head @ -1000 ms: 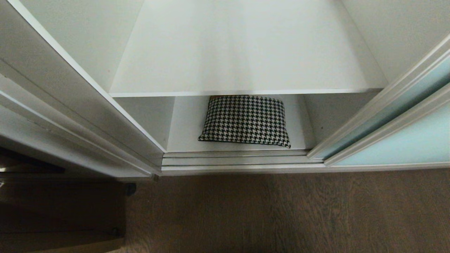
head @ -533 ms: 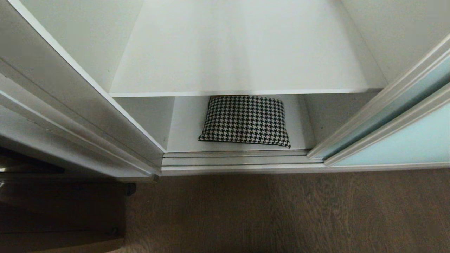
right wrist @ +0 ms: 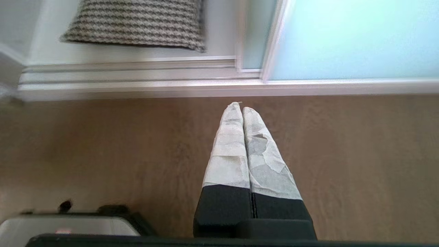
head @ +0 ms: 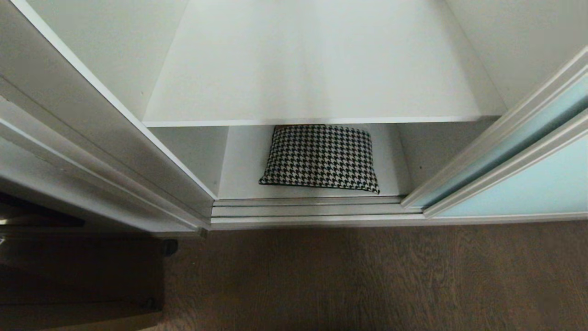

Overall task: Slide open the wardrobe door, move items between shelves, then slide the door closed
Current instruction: Close the door

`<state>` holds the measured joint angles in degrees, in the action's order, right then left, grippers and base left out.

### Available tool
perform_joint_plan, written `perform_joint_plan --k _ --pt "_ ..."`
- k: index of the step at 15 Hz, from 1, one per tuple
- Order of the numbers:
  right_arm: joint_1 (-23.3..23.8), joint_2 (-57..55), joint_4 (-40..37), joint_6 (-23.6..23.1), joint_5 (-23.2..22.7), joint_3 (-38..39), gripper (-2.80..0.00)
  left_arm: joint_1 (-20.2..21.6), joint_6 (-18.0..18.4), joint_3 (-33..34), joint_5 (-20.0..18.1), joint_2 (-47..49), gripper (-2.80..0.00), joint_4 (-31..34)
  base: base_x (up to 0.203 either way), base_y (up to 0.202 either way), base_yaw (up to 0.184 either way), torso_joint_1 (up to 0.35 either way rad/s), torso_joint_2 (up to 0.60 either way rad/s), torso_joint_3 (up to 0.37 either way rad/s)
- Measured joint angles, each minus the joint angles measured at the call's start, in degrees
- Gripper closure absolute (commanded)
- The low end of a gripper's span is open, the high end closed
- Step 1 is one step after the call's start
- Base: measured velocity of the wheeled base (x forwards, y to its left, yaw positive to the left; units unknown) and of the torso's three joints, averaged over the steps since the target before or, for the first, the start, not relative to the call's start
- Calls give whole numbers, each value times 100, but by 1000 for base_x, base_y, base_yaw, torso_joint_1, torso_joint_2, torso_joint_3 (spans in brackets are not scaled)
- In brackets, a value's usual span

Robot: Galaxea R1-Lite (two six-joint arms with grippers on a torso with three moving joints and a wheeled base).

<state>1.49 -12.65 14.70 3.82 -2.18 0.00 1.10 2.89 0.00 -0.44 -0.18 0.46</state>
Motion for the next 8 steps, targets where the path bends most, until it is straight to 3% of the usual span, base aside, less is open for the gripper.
perform_joint_plan --k 3,8 --pt "-74 746 -737 -270 -163 -11 0 2 0 0 2 0 0 0 0 0 0 0 0 0" --pt "-138 1211 -1475 -541 145 -13 0 2 0 0 0 5 0 -2 0 0 0 0 0 0"
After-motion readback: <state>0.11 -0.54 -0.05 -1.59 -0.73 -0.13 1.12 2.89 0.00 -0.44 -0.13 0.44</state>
